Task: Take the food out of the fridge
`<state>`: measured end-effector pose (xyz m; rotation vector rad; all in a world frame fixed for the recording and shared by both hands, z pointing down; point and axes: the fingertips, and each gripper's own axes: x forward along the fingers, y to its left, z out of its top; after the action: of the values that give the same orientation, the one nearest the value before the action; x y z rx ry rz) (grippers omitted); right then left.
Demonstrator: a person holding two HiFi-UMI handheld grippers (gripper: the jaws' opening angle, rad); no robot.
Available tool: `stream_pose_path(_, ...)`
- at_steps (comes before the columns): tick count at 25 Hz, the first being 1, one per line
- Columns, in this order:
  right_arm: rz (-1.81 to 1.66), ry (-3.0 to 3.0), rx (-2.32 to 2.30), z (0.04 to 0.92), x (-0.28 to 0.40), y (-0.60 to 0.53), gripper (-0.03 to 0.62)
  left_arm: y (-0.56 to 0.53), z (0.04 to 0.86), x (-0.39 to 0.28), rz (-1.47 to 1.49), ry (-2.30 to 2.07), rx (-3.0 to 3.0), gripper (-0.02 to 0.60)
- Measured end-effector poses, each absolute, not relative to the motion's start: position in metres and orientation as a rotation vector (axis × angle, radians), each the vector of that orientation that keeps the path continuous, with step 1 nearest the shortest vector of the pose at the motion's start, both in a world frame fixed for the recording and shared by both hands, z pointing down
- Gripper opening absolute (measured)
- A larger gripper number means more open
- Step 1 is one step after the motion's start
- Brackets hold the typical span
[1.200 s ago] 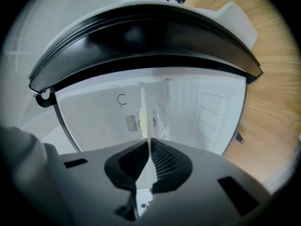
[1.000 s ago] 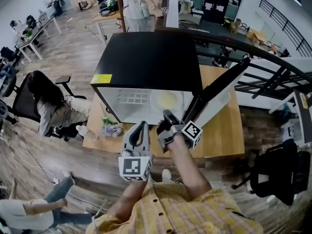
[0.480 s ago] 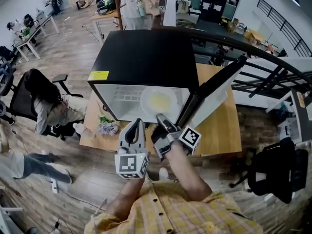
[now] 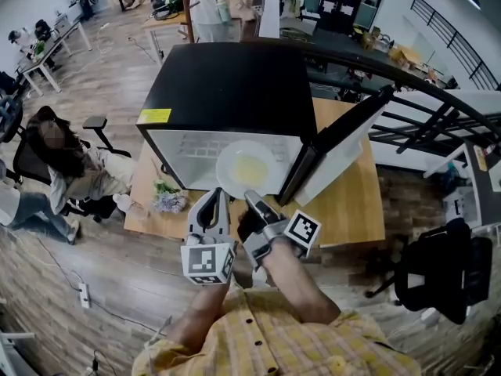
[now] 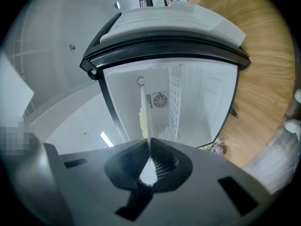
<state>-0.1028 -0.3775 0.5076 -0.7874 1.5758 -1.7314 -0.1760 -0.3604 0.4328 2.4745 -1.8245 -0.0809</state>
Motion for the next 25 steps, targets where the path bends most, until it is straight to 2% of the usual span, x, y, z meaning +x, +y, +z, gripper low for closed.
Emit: stream_pose_path(25, -1.759, 1.588, -0.777, 0.51, -0.122, -0.365, 0.02, -0.349, 0.436, -0.189, -0.103, -1.83, 2.451, 0.008)
